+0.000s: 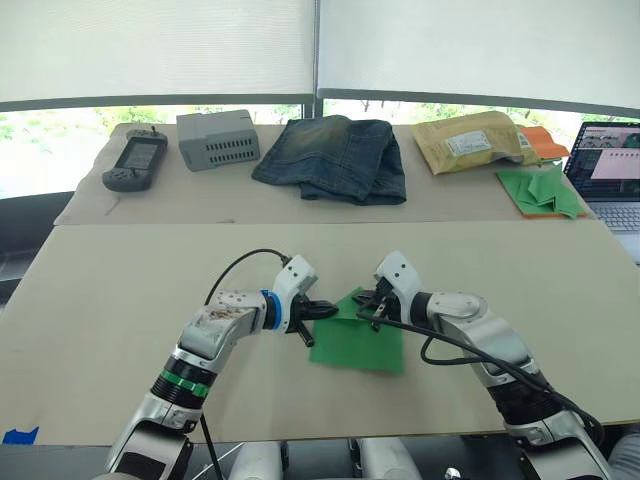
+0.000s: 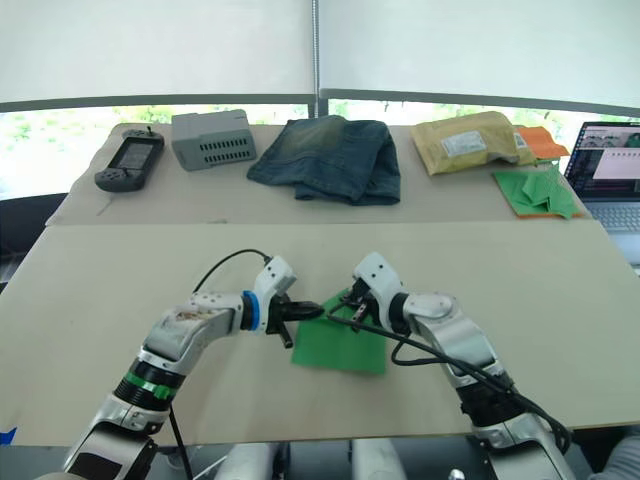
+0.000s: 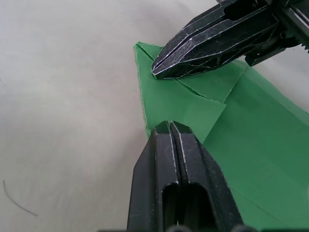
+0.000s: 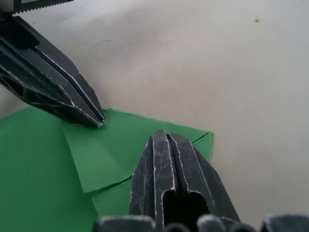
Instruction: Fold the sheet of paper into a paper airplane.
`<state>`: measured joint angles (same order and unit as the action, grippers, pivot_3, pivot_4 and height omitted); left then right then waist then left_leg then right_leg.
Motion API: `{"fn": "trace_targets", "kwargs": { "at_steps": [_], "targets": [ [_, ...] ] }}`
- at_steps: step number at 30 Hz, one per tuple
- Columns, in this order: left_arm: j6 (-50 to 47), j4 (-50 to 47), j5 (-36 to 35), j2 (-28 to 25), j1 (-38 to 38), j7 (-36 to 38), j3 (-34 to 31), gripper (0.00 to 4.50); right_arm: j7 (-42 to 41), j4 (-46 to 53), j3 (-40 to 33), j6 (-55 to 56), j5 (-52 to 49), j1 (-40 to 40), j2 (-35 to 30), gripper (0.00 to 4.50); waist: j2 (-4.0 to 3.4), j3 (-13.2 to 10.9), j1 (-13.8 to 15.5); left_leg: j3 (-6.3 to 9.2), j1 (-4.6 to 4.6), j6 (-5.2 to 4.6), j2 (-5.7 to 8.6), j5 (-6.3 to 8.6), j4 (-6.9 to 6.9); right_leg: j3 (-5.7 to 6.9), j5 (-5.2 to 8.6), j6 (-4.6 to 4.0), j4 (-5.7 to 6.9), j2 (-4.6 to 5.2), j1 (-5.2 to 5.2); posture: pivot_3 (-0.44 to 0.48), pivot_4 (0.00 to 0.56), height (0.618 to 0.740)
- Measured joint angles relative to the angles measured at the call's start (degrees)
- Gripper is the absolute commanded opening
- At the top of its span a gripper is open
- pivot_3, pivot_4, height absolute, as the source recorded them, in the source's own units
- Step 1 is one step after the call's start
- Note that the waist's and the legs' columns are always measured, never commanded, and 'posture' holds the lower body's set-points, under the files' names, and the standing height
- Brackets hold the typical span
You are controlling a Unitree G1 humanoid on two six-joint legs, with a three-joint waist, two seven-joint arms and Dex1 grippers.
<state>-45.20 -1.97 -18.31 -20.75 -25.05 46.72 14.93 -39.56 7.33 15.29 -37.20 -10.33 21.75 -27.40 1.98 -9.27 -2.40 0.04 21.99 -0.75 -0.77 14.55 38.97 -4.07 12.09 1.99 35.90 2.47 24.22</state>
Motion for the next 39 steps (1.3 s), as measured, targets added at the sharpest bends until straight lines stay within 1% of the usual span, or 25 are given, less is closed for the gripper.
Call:
{"fn": "trace_targets", "kwargs": {
  "at_steps": [12, 18, 22, 27, 32, 39],
  "targets": [
    [-0.2, -1.5, -0.4, -0.3, 1.3, -1.0, -0.2, 0.04, 0.8, -1.5, 0.6, 4.4, 1.5, -0.4, 3.3, 0.0, 0.0, 0.0, -0.1, 0.0, 0.03, 0.0, -0.01, 0.0, -0.01, -0.01, 0.0, 0.0, -0.01, 0.0, 0.04, 0.0, 0.15, 0.728],
    [-0.4, -1.6, -0.4, -0.4, 1.4, -0.9, -0.2, 0.04, 0.9, -1.9, 1.7, 5.9, 3.0, -0.3, 3.4, 0.0, 0.0, 0.0, -0.1, 0.0, 0.01, 0.0, -0.01, 0.0, -0.01, 0.0, 0.0, 0.0, 0.0, -0.01, 0.03, 0.0, 0.15, 0.728],
    [-0.5, -1.6, -0.5, -0.4, 1.4, -0.9, -0.2, 0.04, 1.5, -4.2, 1.7, 6.1, 3.5, 1.4, 3.6, 0.0, 0.0, 0.0, 0.0, 0.0, -0.02, 0.0, -0.01, 0.0, -0.01, 0.0, 0.0, 0.0, 0.0, 0.0, 0.0, 0.0, 0.15, 0.728],
    [-1.0, -1.8, -0.9, -0.4, 1.5, -0.9, -0.1, 0.04, 2.1, -4.9, 1.2, 6.7, 4.1, 1.8, 2.6, 0.0, 0.0, 0.0, 0.2, 0.0, 0.0, 0.0, 0.01, 0.0, 0.0, 0.0, 0.0, 0.0, -0.01, 0.02, 0.0, 0.0, 0.15, 0.728],
    [-1.0, -1.9, -0.9, -0.5, 1.5, -0.9, -0.1, 0.04, 2.1, -5.2, -1.0, 7.2, 4.4, 0.9, 1.3, 0.0, 0.0, 0.0, 0.3, -0.01, 0.0, 0.0, 0.01, 0.0, 0.0, 0.0, 0.0, 0.0, -0.01, 0.02, -0.01, 0.0, 0.15, 0.728],
    [-0.7, -1.7, -0.9, -0.5, 1.5, -0.9, 0.0, 0.04, 2.6, -6.1, -3.1, 9.9, 4.6, -0.7, 1.8, 0.0, 0.0, 0.0, 0.3, -0.01, -0.01, 0.0, 0.02, 0.0, 0.0, 0.0, 0.0, 0.0, -0.01, 0.02, -0.01, 0.0, 0.15, 0.728]
  ]
}}
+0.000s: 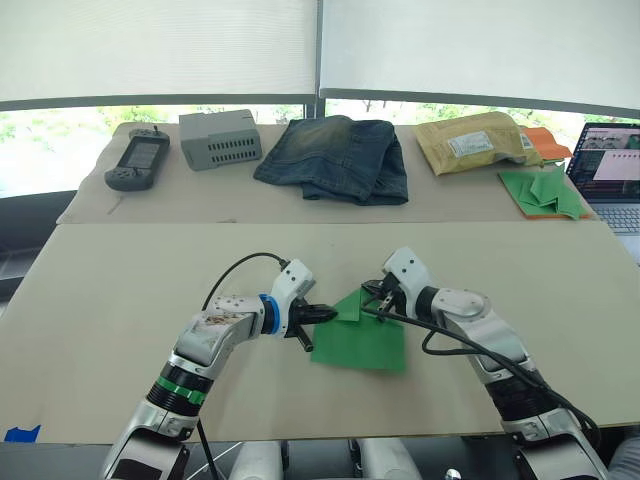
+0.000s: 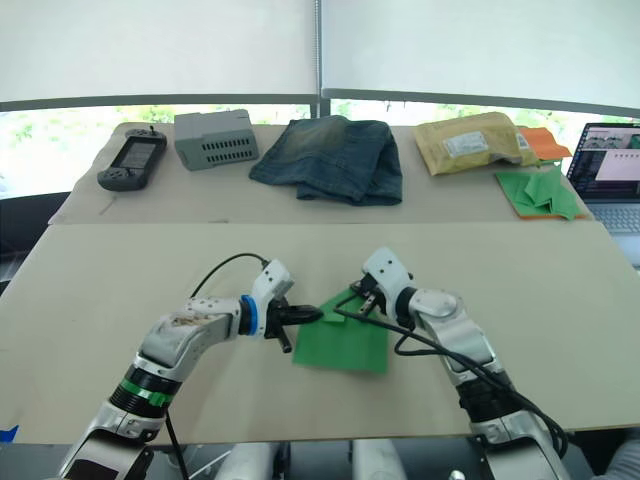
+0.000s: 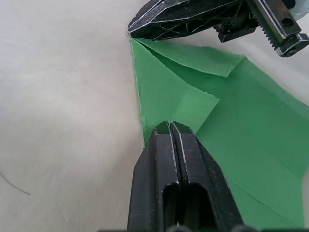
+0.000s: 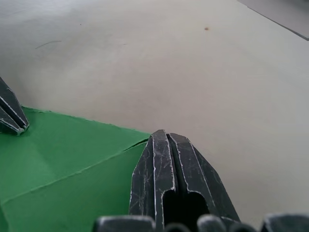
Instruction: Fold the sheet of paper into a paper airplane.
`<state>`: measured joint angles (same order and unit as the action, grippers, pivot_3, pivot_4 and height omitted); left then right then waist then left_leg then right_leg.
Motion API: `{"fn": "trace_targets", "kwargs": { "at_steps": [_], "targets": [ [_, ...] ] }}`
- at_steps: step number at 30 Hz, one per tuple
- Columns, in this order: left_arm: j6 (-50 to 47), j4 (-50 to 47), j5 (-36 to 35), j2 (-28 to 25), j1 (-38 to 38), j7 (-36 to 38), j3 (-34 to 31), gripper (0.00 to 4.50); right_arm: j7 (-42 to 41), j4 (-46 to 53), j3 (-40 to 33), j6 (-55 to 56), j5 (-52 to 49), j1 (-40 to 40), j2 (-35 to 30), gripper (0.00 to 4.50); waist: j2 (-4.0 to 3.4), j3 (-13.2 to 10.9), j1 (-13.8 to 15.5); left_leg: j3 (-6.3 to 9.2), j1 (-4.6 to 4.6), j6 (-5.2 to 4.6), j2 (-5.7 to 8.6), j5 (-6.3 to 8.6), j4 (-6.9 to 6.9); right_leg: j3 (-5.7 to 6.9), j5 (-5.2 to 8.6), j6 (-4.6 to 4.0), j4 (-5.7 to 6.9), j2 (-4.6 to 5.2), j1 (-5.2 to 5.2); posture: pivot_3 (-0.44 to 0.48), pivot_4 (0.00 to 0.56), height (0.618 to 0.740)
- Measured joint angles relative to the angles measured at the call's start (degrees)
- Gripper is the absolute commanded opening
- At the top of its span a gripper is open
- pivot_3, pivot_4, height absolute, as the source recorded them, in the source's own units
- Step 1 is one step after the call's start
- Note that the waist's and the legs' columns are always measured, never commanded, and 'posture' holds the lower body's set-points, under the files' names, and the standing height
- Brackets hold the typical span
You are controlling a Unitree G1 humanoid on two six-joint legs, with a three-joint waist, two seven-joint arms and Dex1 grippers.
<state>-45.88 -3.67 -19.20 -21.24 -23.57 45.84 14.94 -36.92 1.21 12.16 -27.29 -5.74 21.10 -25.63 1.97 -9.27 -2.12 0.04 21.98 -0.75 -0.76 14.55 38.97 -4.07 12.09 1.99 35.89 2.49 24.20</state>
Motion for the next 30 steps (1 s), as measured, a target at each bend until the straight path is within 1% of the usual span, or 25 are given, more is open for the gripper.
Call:
{"fn": "trace_targets", "kwargs": {
  "at_steps": [4, 8, 13, 15, 17, 20, 23, 27, 30],
  "targets": [
    [0.7, 0.3, 0.0, -0.1, -0.1, 0.3, 0.0, 0.04, 0.5, 0.7, -1.6, 2.0, -0.3, -2.2, 1.6, 0.0, 0.0, 0.0, -0.1, -0.01, 0.02, 0.0, 0.0, 0.0, 0.0, -0.01, 0.0, 0.0, 0.0, 0.0, 0.02, 0.0, 0.15, 0.728],
    [1.0, 0.3, 0.2, 0.0, -0.2, 0.2, 0.4, 0.04, 0.5, 4.6, -3.9, 1.8, -2.8, -3.7, 2.6, 0.0, -0.01, 0.0, 0.0, 0.0, 0.04, 0.0, -0.01, 0.0, 0.0, -0.01, 0.0, 0.0, 0.0, 0.01, 0.04, 0.0, 0.15, 0.728],
    [2.8, 1.3, 1.0, 0.4, -0.8, 0.7, 1.7, 0.04, 0.2, 10.1, -7.6, -1.0, -6.5, -5.7, 1.1, 0.0, -0.01, 0.0, 0.6, 0.0, 0.07, 0.0, 0.0, 0.0, 0.01, -0.01, 0.0, 0.01, -0.03, 0.06, 0.03, 0.0, 0.15, 0.728],
    [3.6, 2.3, 1.2, 0.6, -1.4, 1.2, 2.2, 0.04, -0.6, 12.4, -8.6, -3.4, -7.2, -7.3, -1.4, 0.0, -0.01, 0.0, 1.0, -0.02, 0.08, 0.0, 0.03, 0.0, 0.01, -0.01, 0.01, 0.01, -0.07, 0.07, 0.03, 0.0, 0.15, 0.728],
    [4.2, 3.0, 1.3, 0.7, -1.9, 1.8, 2.4, 0.04, -1.8, 14.1, -8.5, -5.6, -8.0, -9.2, -3.4, 0.0, 0.0, 0.0, 1.2, -0.02, 0.07, 0.0, 0.03, 0.0, 0.0, 0.0, 0.01, 0.01, -0.08, 0.04, 0.03, 0.0, 0.15, 0.728],
    [5.5, 4.7, 1.9, 1.4, -2.9, 2.5, 3.5, 0.04, -1.3, 14.1, -6.9, -6.9, -8.3, -11.8, -1.4, 0.0, -0.01, 0.0, 1.2, -0.02, 0.06, 0.0, 0.01, 0.0, 0.0, 0.0, 0.01, 0.0, -0.02, -0.02, 0.05, 0.0, 0.15, 0.728],
    [8.9, 6.7, 3.3, 2.3, -3.7, 3.4, 4.8, 0.04, -0.3, 14.2, -5.0, -6.8, -8.1, -13.0, 0.0, 0.0, -0.01, 0.0, 1.2, -0.04, 0.05, 0.0, 0.02, 0.0, 0.02, -0.01, 0.01, 0.0, -0.02, -0.01, 0.04, 0.0, 0.15, 0.728],
    [13.2, 10.9, 4.8, 4.3, -5.8, 4.8, 6.4, 0.04, 0.5, 15.1, -4.2, -6.6, -6.9, -13.5, -0.5, 0.0, -0.01, 0.0, 1.4, -0.04, 0.07, 0.0, 0.05, 0.0, 0.05, 0.0, 0.0, 0.02, -0.07, 0.01, 0.0, 0.0, 0.15, 0.728],
    [14.5, 12.9, 6.2, 5.5, -7.2, 5.0, 7.4, 0.04, 1.0, 15.7, -4.1, -6.6, -6.7, -13.9, -0.7, 0.0, 0.0, 0.0, 1.4, -0.03, 0.08, 0.0, 0.04, 0.0, 0.04, 0.01, 0.01, 0.02, -0.08, 0.0, 0.01, 0.0, 0.15, 0.728]
  ]
}}
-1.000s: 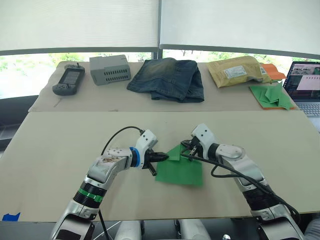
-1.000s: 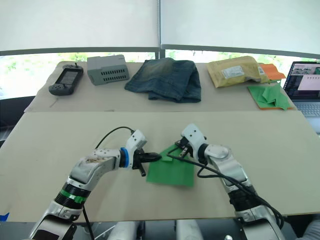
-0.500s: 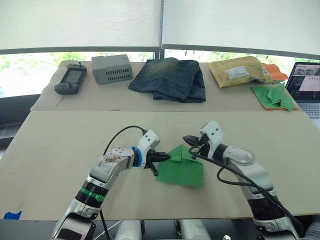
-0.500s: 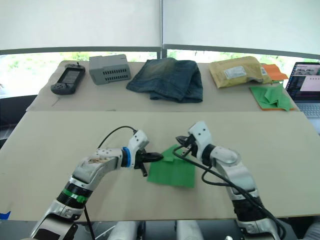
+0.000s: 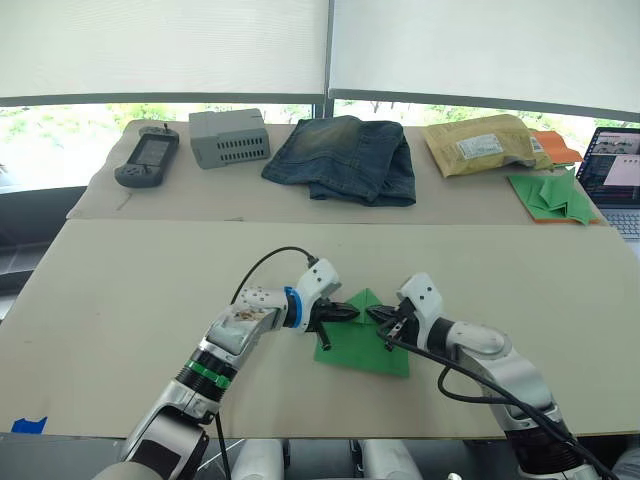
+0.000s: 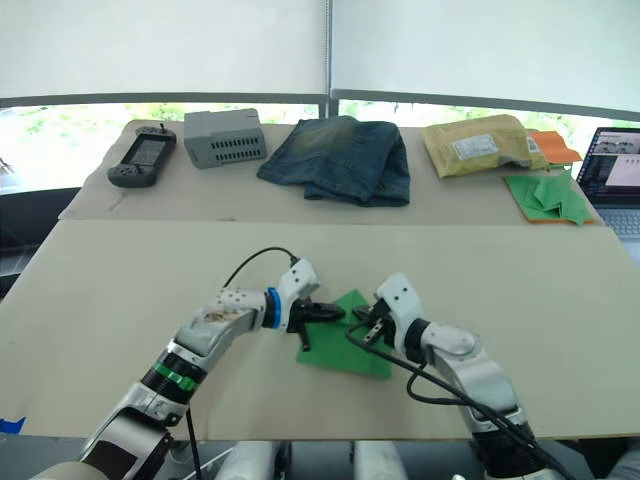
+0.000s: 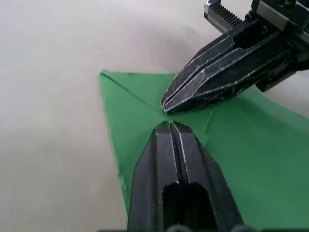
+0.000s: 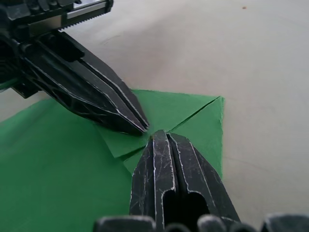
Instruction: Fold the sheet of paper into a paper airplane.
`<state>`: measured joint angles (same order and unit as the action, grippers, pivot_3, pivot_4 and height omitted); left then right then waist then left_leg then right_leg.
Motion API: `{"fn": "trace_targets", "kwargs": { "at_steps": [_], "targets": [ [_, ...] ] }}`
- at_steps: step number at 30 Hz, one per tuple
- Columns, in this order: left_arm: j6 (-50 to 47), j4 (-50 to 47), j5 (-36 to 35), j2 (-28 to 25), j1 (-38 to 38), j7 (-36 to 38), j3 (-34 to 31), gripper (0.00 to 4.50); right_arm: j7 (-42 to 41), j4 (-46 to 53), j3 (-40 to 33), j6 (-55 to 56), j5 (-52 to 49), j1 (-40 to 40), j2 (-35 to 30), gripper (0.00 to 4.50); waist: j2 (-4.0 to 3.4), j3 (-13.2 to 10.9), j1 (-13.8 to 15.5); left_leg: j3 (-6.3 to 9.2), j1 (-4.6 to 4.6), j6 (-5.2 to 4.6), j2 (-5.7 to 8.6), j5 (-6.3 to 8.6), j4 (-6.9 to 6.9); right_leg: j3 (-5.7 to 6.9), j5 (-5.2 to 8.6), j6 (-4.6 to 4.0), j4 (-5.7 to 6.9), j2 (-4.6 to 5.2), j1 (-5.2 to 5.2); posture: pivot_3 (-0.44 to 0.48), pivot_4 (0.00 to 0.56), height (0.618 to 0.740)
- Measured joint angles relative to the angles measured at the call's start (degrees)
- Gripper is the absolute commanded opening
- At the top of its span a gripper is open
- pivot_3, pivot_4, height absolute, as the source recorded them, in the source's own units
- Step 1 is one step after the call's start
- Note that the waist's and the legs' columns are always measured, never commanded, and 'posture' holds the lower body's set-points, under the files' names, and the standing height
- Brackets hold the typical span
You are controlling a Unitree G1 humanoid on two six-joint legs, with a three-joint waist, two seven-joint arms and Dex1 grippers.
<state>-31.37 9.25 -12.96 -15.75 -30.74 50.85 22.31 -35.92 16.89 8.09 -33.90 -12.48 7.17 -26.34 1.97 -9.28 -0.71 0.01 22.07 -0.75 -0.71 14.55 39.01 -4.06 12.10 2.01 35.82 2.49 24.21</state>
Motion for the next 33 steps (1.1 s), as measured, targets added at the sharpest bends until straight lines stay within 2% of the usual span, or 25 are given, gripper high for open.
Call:
{"fn": "trace_targets", "kwargs": {
  "at_steps": [6, 11, 14, 16, 26, 33],
  "targets": [
    [2.2, 1.4, 2.3, 0.0, -0.9, 0.5, 1.4, 0.04, 0.2, 4.3, -3.6, -2.8, -1.4, -3.6, -2.9, 0.0, 0.0, 0.0, 0.0, 0.0, -0.01, 0.0, 0.0, 0.0, 0.02, -0.02, -0.01, 0.03, -0.01, 0.02, -0.06, 0.0, 0.15, 0.728],
    [2.9, 1.9, 2.5, -0.2, -1.0, 1.7, 1.4, 0.04, -0.3, 12.0, -14.3, -7.7, -5.6, -8.3, -8.3, 0.0, -0.03, 0.0, 0.0, 0.01, -0.01, 0.0, -0.02, 0.0, -0.01, 0.0, 0.01, 0.01, 0.0, -0.02, -0.04, 0.0, 0.15, 0.728],
    [3.0, 2.6, 2.5, 0.1, -1.2, 2.2, 1.2, 0.04, -1.7, 13.3, -17.3, -10.2, -7.3, -14.2, -11.3, 0.0, 0.0, 0.0, 0.0, 0.03, -0.02, 0.0, -0.04, 0.0, -0.04, 0.04, 0.04, -0.02, 0.0, -0.05, -0.05, 0.0, 0.15, 0.728],
    [3.0, 3.0, 2.5, 0.2, -1.3, 2.5, 0.6, 0.04, -2.6, 13.3, -17.0, -10.6, -8.4, -17.6, -11.4, 0.0, 0.0, 0.0, 0.0, 0.02, -0.02, 0.0, -0.04, 0.0, -0.03, 0.03, 0.04, -0.02, 0.01, -0.04, -0.06, 0.0, 0.15, 0.728],
    [2.7, 4.0, 2.4, 0.4, -1.9, 2.6, -0.2, 0.04, -3.6, 14.1, -13.5, -11.4, -12.0, -17.8, -9.7, 0.0, 0.07, 0.1, -0.3, 0.02, -0.09, 0.0, -0.07, 0.0, -0.04, 0.01, 0.04, -0.01, 0.01, -0.07, -0.09, 0.0, 0.15, 0.728],
    [2.6, 4.0, 2.4, 1.0, -1.7, 2.0, -0.2, 0.04, -4.8, 17.3, -12.9, -15.4, -15.3, -19.0, -13.9, 0.0, 0.08, 0.1, -0.1, 0.03, -0.06, 0.0, -0.05, 0.0, -0.03, 0.01, 0.04, -0.01, -0.03, -0.04, -0.09, 0.0, 0.15, 0.728]
  ]
}}
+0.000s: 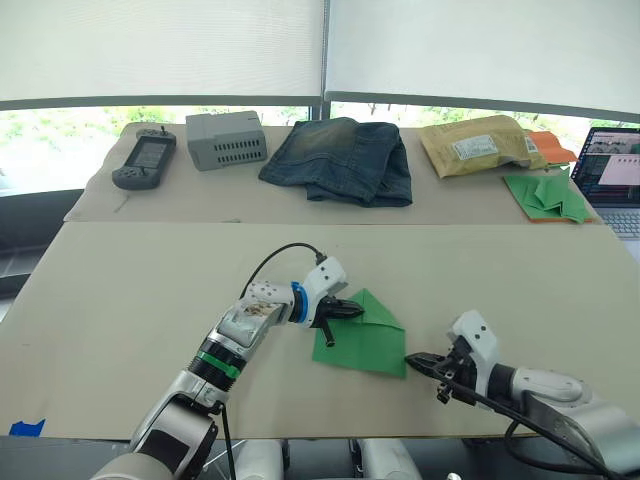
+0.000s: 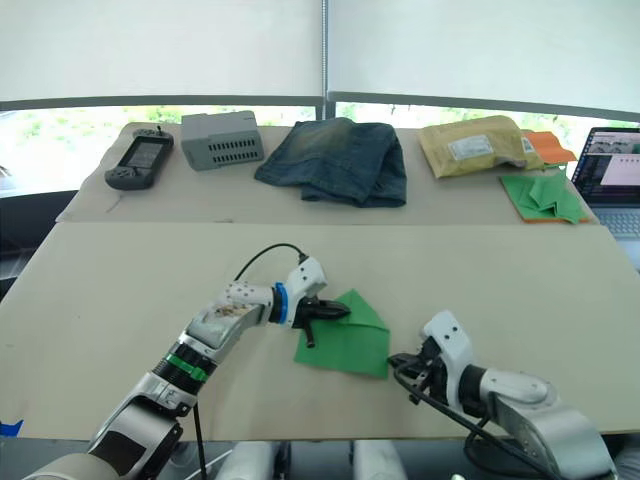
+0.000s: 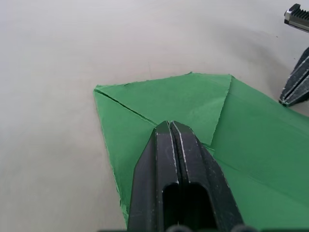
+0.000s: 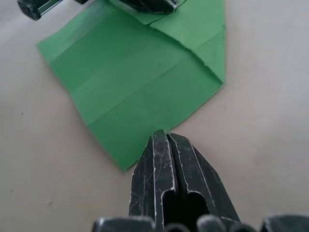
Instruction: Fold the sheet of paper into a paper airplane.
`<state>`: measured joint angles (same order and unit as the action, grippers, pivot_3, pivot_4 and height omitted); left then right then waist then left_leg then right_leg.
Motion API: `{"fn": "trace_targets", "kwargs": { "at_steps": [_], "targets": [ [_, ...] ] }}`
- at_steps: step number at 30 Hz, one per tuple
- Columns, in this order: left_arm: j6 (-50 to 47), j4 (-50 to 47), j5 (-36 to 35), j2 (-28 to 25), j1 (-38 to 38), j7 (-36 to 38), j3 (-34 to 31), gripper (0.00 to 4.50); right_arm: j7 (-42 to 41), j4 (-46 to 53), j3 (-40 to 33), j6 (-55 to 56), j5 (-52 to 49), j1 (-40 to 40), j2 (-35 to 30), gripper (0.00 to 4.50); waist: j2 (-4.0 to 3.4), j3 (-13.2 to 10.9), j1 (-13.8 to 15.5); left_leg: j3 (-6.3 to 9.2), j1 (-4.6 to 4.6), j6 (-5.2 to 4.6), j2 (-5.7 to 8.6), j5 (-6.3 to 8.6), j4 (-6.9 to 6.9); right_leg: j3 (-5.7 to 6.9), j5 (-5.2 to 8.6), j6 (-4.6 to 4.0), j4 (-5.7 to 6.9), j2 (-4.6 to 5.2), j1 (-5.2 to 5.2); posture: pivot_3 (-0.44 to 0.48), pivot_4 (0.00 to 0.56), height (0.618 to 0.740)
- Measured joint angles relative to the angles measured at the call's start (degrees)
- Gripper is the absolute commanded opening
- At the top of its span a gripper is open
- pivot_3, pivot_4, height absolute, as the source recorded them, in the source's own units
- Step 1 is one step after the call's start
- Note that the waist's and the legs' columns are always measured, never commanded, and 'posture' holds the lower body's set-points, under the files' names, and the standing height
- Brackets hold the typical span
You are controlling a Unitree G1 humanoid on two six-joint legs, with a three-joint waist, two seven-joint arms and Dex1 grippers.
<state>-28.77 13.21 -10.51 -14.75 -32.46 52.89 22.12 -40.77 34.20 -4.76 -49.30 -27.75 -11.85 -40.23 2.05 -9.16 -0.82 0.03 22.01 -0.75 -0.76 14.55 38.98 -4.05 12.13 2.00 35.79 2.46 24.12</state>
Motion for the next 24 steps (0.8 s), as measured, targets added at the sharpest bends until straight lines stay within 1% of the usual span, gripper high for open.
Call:
{"fn": "trace_targets", "kwargs": {
  "at_steps": [2, 4, 7, 9, 12, 14, 18, 24],
  "targets": [
    [0.0, -0.1, 0.0, 0.4, 0.2, -0.2, -0.2, 0.04, 0.4, 0.9, -0.6, -1.1, -0.6, 0.0, -0.5, 0.0, 0.0, 0.0, 0.0, 0.01, 0.02, 0.0, 0.0, 0.0, 0.0, 0.01, 0.0, 0.0, -0.01, 0.0, 0.02, 0.0, 0.15, 0.728],
    [0.0, -0.2, 0.0, 0.6, 0.4, -0.3, -0.4, 0.0, 0.6, 2.2, -1.4, -2.4, -1.9, -0.5, -1.0, 0.62, 0.0, 0.0, 0.1, 0.01, 0.04, 0.0, 0.0, 0.0, 0.0, 0.02, 0.0, 0.0, -0.01, 0.0, 0.03, 0.0, 0.15, 0.728],
    [0.0, -0.3, 0.0, 0.8, 0.7, -0.5, -0.8, 0.0, -0.2, 5.6, -3.6, -6.6, -6.8, -2.6, -2.3, 1.63, 0.01, 0.0, 0.1, 0.02, 0.07, 0.0, -0.01, 0.0, 0.0, 0.02, 0.0, 0.01, -0.01, -0.01, 0.04, 0.0, 0.15, 0.728],
    [-0.1, -0.3, 0.0, 0.8, 0.7, -0.6, -0.9, 0.0, 0.0, 7.9, -4.4, -8.8, -9.7, -3.0, -1.9, 2.24, 0.01, 0.0, 0.1, 0.02, 0.06, 0.0, -0.01, 0.0, 0.0, 0.0, -0.01, 0.02, 0.0, 0.0, 0.04, 0.0, 0.15, 0.728],
    [-0.1, -0.4, 0.0, 0.8, 0.8, -0.7, -0.9, 0.0, 1.3, 10.5, -5.0, -11.4, -13.9, -4.3, -0.8, 2.24, 0.01, 0.0, 0.1, 0.03, 0.07, 0.0, -0.02, 0.0, 0.0, 0.01, 0.0, 0.01, -0.01, 0.0, 0.05, 0.0, 0.15, 0.728],
    [-0.1, -0.4, 0.0, 0.8, 0.9, -0.7, -0.9, 0.0, 3.1, 11.4, -4.2, -12.4, -14.4, -4.7, 0.5, 2.24, 0.02, 0.0, 0.1, 0.02, 0.08, 0.0, -0.02, 0.0, 0.0, 0.02, 0.0, 0.01, -0.03, 0.0, 0.06, 0.0, 0.15, 0.728],
    [-0.1, -0.5, 0.0, 0.8, 0.9, -0.7, -0.9, 0.0, 7.3, 10.8, -1.7, -13.3, -15.0, -4.8, 4.5, 2.24, 0.01, 0.0, 0.1, 0.02, 0.08, 0.0, -0.02, 0.0, -0.01, 0.01, 0.0, 0.02, -0.04, 0.02, 0.07, 0.0, 0.15, 0.728],
    [-0.1, -0.4, 0.1, 0.7, 0.9, -0.7, -0.9, 0.0, 11.5, 9.4, -1.3, -13.4, -16.7, -5.1, 9.8, 2.24, 0.01, 0.0, 0.0, 0.03, 0.06, 0.0, -0.05, 0.0, -0.01, 0.01, 0.0, 0.01, -0.04, 0.01, 0.06, 0.0, 0.15, 0.728]
  ]
}}
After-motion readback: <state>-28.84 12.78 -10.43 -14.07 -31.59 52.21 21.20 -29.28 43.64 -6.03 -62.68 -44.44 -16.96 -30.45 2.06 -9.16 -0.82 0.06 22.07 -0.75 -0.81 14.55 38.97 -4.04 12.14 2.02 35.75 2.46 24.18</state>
